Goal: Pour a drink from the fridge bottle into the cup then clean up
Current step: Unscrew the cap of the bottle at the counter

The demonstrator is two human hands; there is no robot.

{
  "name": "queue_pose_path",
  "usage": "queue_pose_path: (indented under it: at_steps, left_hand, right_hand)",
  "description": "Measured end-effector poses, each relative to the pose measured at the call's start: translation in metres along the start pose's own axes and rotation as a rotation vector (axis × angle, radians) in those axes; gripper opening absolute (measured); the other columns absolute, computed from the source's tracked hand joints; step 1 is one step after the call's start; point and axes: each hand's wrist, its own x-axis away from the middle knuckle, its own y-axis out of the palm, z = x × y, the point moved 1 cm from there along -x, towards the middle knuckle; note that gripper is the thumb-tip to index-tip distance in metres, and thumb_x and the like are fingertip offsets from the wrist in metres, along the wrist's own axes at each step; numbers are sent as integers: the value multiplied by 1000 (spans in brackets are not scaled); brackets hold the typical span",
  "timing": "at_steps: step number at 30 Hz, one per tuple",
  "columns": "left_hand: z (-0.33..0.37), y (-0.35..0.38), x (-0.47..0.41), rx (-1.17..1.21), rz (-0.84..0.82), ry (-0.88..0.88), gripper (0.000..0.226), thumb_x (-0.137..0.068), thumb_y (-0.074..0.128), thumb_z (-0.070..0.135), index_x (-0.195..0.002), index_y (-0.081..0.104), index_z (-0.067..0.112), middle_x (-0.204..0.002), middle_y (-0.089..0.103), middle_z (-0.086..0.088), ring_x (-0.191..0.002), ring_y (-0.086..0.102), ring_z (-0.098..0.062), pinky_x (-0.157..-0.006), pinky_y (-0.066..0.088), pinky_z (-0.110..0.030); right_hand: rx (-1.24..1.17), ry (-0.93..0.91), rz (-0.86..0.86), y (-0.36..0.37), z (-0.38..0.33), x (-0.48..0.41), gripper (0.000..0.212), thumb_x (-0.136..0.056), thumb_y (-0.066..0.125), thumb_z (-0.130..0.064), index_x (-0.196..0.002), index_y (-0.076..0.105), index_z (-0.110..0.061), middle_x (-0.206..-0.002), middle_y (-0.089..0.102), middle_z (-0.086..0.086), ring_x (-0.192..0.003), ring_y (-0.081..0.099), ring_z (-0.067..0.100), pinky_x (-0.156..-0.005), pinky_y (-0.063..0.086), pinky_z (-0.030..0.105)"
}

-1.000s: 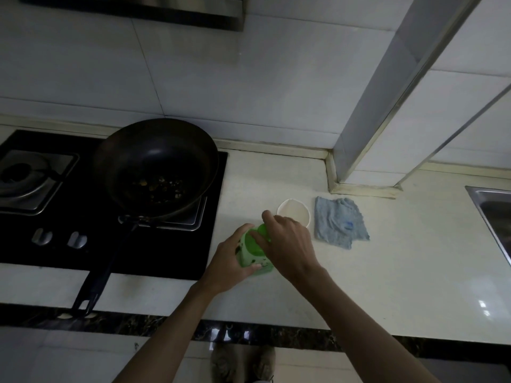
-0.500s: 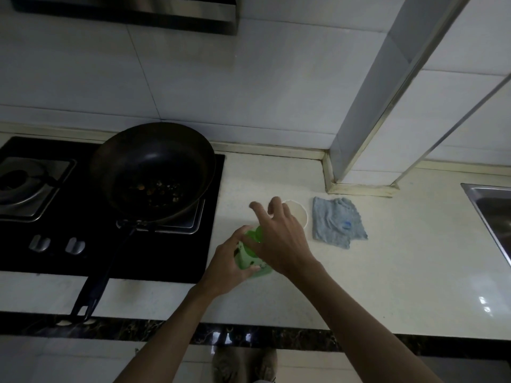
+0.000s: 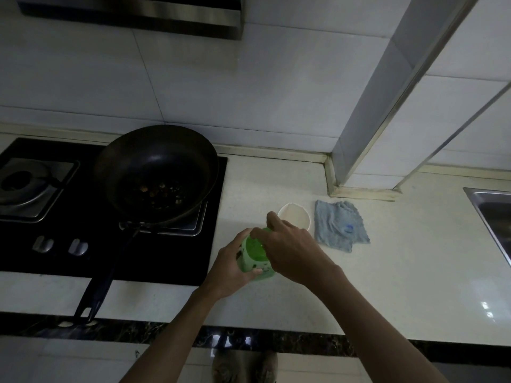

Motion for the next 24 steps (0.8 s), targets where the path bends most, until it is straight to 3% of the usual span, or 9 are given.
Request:
queue_pose_path:
  at_steps: [6,10,13,17,20,24]
  left_hand:
    - [-3,0,-1,-20,1,4,85,-74,83,14,-135,33,45,-115,58,21,-109,56,14,-79,50,-6]
    - [-3,2,-1,-35,-6,31,85,-74,83,21,-137,33,44,-125,56,14,-114,57,2,-86,55,-18]
    - [-8,2,-2,-63,-5,54,87,-71,82,29,-143,32,35,-131,51,10,-119,54,-7,-94,55,-35]
    - [-8,3,-3,-55,-19,98,89,-66,83,34,-140,34,33,-131,51,12,-122,53,-7,-98,52,-36]
    - [-8,3,-3,-14,-30,77,96,-62,84,40,-142,31,34,-133,51,13,-122,52,-3,-99,51,-33]
    - [-13,4,-3,49,-37,21,110,-64,88,35,-148,18,39,-131,55,14,-118,56,3,-94,49,-18]
  right_hand:
    - [-51,42,130,1,-7,-12,39,-97,59,-22,-134,49,-13,-127,53,9,-114,60,28,-90,55,47]
    - [-108,-23,252,0,-3,-6,33,-94,63,-15,-126,57,-10,-124,54,9,-112,59,25,-88,56,44]
    - [-278,-29,389,3,6,2,28,-93,62,-9,-121,63,-10,-121,53,7,-103,60,22,-84,58,35]
    - [-568,50,534,14,31,22,19,-90,67,-9,-109,67,-11,-108,55,2,-93,61,15,-79,58,28]
    - [-736,244,678,33,47,50,14,-82,77,-9,-93,70,-12,-94,65,0,-83,66,11,-72,56,18]
    - [-826,630,708,91,75,83,17,-74,85,-14,-80,70,-19,-80,71,-6,-74,65,10,-61,52,20]
